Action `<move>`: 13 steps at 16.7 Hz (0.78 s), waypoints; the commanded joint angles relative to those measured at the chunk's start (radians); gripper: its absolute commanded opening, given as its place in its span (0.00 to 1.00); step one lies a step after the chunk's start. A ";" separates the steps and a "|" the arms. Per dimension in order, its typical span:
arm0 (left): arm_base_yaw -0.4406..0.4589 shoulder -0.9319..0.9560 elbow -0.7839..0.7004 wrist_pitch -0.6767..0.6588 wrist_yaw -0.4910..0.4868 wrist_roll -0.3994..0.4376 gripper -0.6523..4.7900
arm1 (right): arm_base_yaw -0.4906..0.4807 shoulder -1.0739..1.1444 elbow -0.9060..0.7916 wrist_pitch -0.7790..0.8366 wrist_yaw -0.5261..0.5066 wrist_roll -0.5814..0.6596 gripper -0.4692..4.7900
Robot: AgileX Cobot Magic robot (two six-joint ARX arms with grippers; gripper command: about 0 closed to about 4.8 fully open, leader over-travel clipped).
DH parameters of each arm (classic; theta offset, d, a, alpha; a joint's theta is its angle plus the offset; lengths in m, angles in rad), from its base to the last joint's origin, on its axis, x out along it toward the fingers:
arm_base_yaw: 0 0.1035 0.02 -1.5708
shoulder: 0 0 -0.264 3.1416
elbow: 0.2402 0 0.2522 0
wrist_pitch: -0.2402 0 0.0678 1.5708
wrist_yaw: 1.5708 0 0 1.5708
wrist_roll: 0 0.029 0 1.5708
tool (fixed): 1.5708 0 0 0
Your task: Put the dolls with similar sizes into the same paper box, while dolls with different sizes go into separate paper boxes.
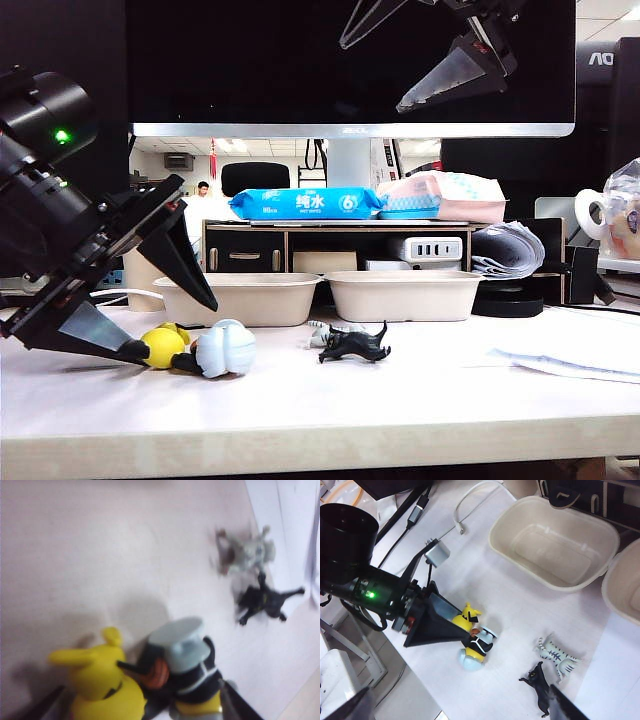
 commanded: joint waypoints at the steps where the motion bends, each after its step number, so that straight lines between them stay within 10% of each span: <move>1: -0.002 0.010 -0.008 -0.087 -0.079 0.010 0.83 | 0.001 -0.016 0.003 0.014 -0.014 0.006 0.98; 3: -0.002 0.010 -0.008 -0.093 -0.084 0.011 0.33 | 0.001 -0.032 0.003 0.016 -0.018 0.006 0.98; 5: -0.002 0.010 -0.008 -0.090 -0.103 0.011 0.11 | 0.002 -0.045 0.003 0.015 -0.025 0.007 0.98; 13: -0.002 -0.038 0.120 -0.144 -0.090 0.010 0.11 | 0.001 -0.065 0.003 0.009 -0.024 0.007 0.98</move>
